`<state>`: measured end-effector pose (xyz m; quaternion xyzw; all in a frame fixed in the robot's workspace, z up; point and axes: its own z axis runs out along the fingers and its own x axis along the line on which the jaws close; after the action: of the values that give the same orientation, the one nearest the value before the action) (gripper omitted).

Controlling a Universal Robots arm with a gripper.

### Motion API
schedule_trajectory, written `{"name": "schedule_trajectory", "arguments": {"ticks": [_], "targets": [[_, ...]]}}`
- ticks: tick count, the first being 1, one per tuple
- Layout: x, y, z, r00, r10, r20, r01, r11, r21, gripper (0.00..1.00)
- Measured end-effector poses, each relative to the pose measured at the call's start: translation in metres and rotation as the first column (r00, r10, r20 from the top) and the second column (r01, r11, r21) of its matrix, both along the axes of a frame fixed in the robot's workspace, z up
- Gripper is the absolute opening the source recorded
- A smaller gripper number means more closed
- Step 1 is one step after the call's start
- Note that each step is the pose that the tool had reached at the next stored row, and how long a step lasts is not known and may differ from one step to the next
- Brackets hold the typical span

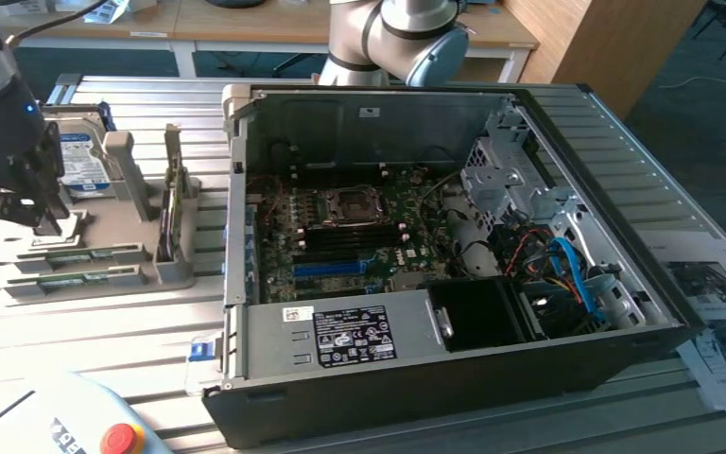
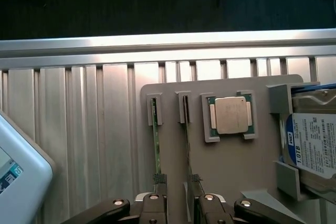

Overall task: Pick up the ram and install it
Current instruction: 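Pick up the ram and move it above insertion slot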

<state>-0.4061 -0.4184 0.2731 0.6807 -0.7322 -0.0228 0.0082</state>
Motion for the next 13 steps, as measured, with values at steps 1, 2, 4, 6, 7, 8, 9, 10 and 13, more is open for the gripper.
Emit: {"name": "schedule_trajectory", "arguments": {"ticks": [1,2,4,6,7,8,9,10,13], "targets": [[0.0,0.0,-0.0018,1.0,0.0,0.0,0.0,1.0,-0.0001,0.3],[-0.0001,0.0,-0.0036,1.0,0.0,-0.0001,0.0,1.0,-0.0001,0.3],[0.0,0.0,-0.007,1.0,0.0,0.0,0.0,1.0,0.0,0.3],[0.0,0.0,-0.0072,1.0,0.0,-0.0001,0.0,1.0,0.0,0.3],[0.0,-0.0001,-0.0072,1.0,0.0,-0.0001,0.0,1.0,-0.0001,0.3],[0.0,0.0,-0.0072,1.0,0.0,-0.0001,0.0,1.0,-0.0001,0.3],[-0.0001,-0.0002,-0.0073,1.0,0.0,-0.0001,0.0,1.0,-0.0002,0.3],[0.0,-0.001,-0.0074,1.0,0.0,0.0,0.0,1.0,0.0,0.3],[0.0,-0.0052,-0.0074,1.0,0.0,0.0,0.0,1.0,-0.0001,0.3]]}}
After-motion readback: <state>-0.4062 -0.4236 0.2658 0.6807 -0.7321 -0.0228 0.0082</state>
